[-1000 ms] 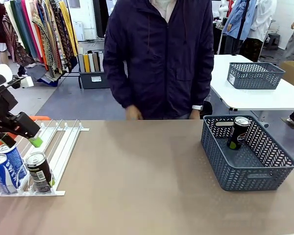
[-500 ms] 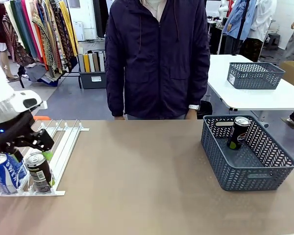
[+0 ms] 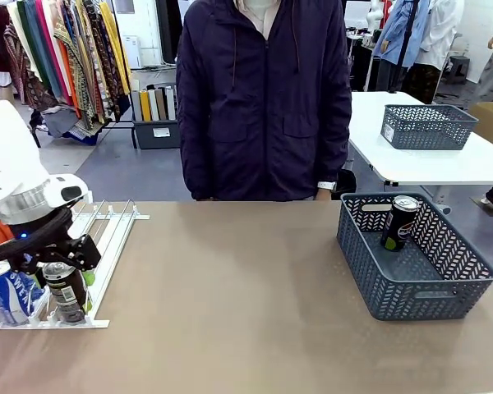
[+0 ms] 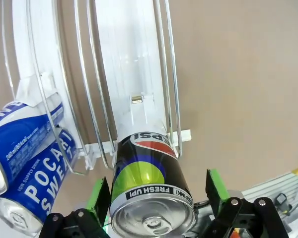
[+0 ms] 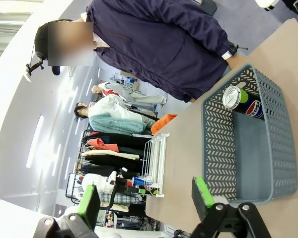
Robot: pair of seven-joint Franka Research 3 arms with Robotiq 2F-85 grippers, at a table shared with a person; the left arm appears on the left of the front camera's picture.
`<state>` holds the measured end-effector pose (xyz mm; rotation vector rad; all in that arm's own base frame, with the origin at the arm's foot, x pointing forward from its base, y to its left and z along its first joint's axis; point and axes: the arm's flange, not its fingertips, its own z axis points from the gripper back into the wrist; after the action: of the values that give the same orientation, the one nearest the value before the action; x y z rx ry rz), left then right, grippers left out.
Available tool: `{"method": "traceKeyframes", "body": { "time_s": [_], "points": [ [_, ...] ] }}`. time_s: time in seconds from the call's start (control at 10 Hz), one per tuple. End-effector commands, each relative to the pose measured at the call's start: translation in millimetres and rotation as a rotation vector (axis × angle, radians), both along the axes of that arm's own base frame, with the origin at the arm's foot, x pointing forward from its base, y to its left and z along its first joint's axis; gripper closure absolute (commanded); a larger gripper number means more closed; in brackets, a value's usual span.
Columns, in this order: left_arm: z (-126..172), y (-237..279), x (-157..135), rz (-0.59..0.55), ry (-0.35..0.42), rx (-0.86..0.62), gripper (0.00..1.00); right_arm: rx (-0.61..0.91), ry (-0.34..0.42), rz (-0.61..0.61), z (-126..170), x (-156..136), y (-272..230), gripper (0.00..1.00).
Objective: Retrieve and store the cans from the dispenser.
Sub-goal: Pick up the last remaining can from one row of the Automatic Can Dispenser and place it in the middle of the table.
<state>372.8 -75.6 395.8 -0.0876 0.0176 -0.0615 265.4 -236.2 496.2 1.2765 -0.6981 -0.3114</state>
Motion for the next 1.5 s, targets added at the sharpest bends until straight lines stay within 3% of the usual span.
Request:
{"method": "traceKeyframes", "body": {
  "time_s": [0.0,0.2,0.3,0.4,0.5,0.9,1.1,1.2,1.4],
  "points": [
    [1,-2,-2,0.011,-0.004,0.025,0.00,0.001,-0.031,-0.002,2,2,-1,0.00],
    [-1,-3,-1,0.016,-0.010,0.039,0.00,0.001,-0.031,-0.002,2,2,-1,0.00],
    [-1,-3,-1,0.020,-0.017,0.039,0.23,0.001,-0.031,-0.002,2,2,-1,0.00],
    [-1,-3,0,0.029,-0.003,0.050,0.83,0.001,-0.031,-0.002,2,2,-1,0.00],
    [1,-2,0,0.033,-0.009,0.061,1.00,0.001,-0.031,-0.002,2,2,-1,0.00],
    [1,-1,1,0.047,-0.032,0.081,1.00,0.001,-0.031,-0.002,2,2,-1,0.00],
    [20,0,-4,0.027,-0.054,0.068,1.00,0.001,-0.031,-0.002,2,2,-1,0.00],
    [46,0,-10,0.023,-0.094,0.063,1.00,0.001,-0.031,-0.002,2,2,-1,0.00],
    [125,3,-34,0.015,-0.195,0.009,1.00,0.001,-0.031,-0.002,2,2,-1,0.00]
  ]
}}
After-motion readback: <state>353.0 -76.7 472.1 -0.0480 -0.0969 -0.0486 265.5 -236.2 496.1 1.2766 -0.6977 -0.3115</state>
